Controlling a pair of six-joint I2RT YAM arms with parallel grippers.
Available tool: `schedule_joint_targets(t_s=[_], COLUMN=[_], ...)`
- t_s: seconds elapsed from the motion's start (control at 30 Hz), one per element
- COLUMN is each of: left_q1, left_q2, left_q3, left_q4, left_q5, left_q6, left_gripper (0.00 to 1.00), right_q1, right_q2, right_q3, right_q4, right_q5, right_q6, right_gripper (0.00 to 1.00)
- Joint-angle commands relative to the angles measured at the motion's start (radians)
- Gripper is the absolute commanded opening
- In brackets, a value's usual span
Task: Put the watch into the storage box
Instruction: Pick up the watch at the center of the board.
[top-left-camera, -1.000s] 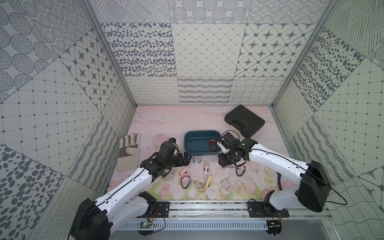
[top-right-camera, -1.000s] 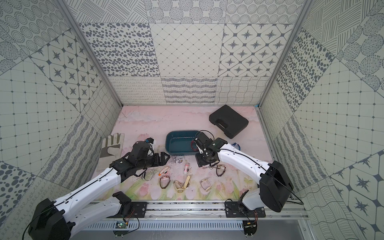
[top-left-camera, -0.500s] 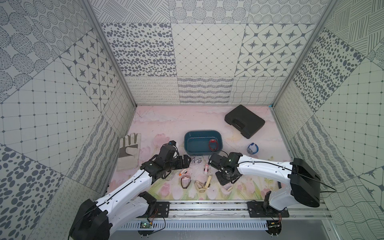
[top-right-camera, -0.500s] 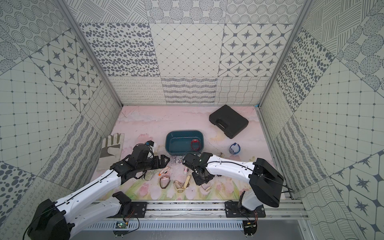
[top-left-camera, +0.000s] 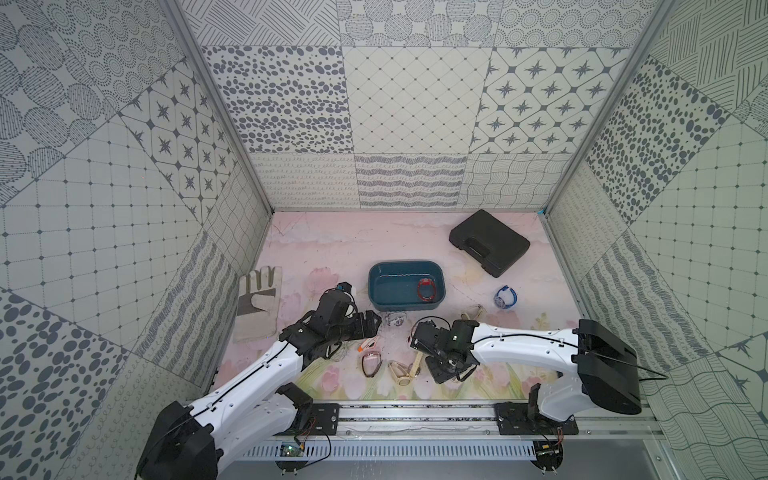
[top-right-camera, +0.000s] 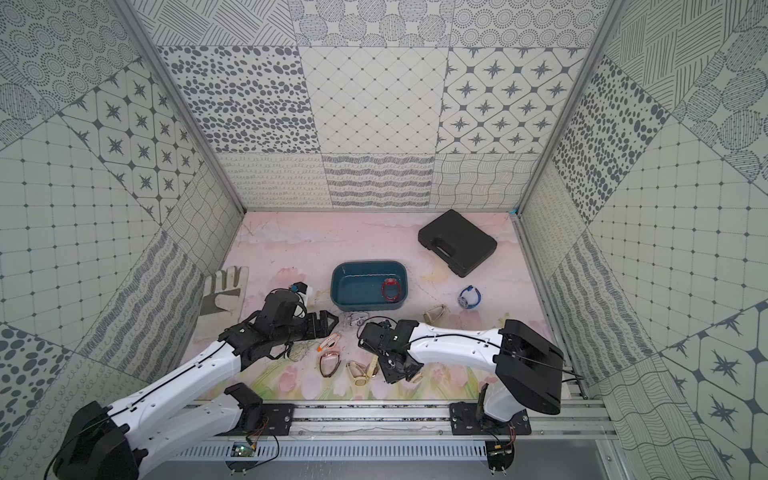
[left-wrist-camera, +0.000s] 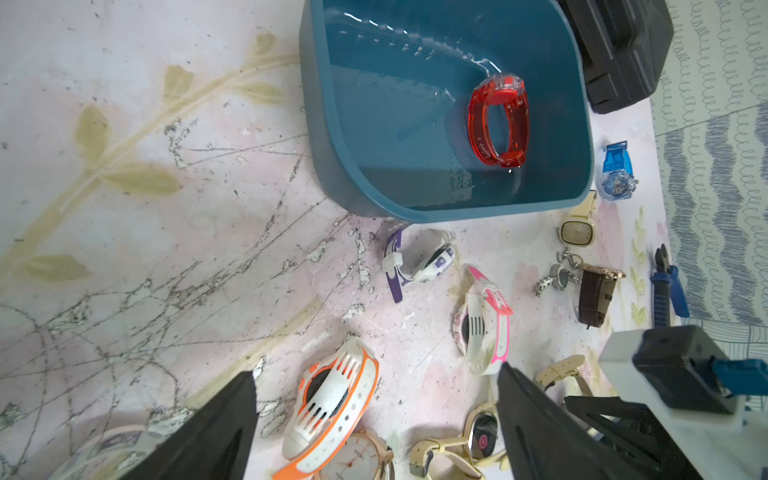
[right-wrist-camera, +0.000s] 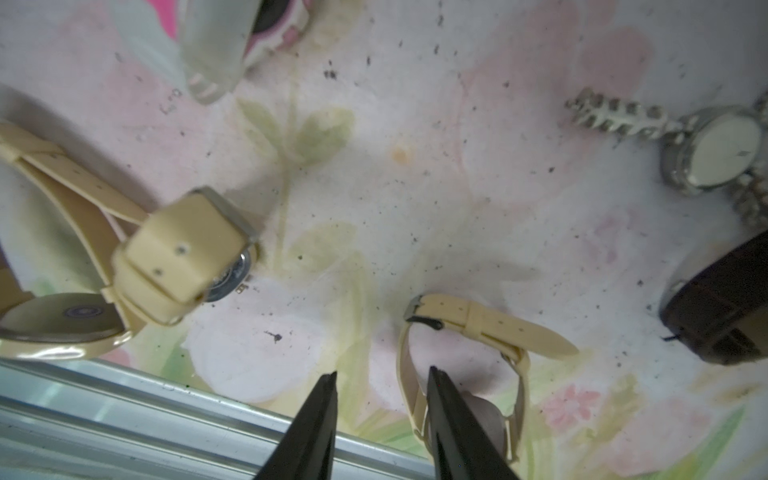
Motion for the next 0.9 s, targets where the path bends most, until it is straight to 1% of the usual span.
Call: schedule_joint_targets(t_s=[0.0,0.07,0.17,0.23,0.37,0.5,0.57,0.73,0.87], left_q1=[-0.06,-0.103,-0.162,-0.173,-0.181,-0.188,-0.204,-0.211,-0.21], left_q2=[0.007,0.02,0.065,0.124,0.248,0.317,0.32,0.299,0.305], left_q3=[0.032,0.042,0.047,0.057,0.093,0.129,0.145,0.137,0.141], left_q4=[-0.157,-0.228,-0.258,-0.255,-0.22,-0.211,-0.24,-0.242,-0.222], left_q5=[-0.121,-0.174,-0.243,-0.26,-0.278,-0.283,-0.322,-0.343,-0.349], left_q6=[-0.027,-0.044,-0.058,-0.053,-0.016,0.028,0.03,0.035,0.05], left_gripper=[0.93,0.92,0.88,0.83,0.77,0.74,0.73,0.73,0.68], right_q1=[0.006,0.006,0.006,0.006,0.006,0.006,0.007,0.007,0.007], right_q2=[-0.037,-0.047,-0.053,-0.054,-0.061,-0.065,-0.074,-0.074,-0.068], right_q3=[-0.028,-0.038,-0.05,-0.05,-0.049,-0.06,-0.067,-0.066,-0.064], right_q4=[0.027,0.038,0.054,0.058,0.068,0.08,0.095,0.105,0.111], right_q5=[0.022,0.018,0.018,0.019,0.022,0.02,0.016,0.014,0.011], right_q6=[0.032,0.032,0.025,0.017,0.002,-0.001,0.002,-0.007,-0.014], right_gripper=[0.41,0.41,0.41,0.41,0.41,0.41,0.41,0.41,0.41])
